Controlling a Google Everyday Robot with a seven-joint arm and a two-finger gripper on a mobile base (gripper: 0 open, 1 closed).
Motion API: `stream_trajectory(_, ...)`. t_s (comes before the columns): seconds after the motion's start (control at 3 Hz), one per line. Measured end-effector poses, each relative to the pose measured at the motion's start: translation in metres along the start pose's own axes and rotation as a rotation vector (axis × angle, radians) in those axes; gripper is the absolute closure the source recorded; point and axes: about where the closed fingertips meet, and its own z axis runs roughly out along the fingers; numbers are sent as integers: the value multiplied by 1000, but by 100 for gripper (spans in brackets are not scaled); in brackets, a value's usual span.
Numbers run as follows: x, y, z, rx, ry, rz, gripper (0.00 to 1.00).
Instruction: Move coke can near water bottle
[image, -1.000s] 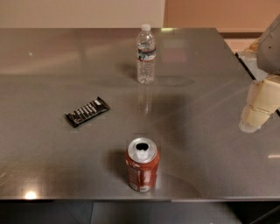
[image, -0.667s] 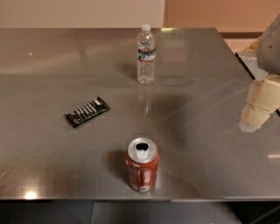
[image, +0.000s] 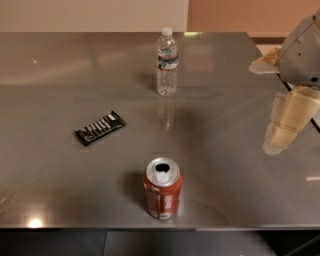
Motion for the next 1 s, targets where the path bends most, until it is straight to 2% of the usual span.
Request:
stream_trajectory(0.67,-47,43,41,-147,-215,-159,0)
stream_trajectory(1.0,-61,69,60,-201,-316,-198,0)
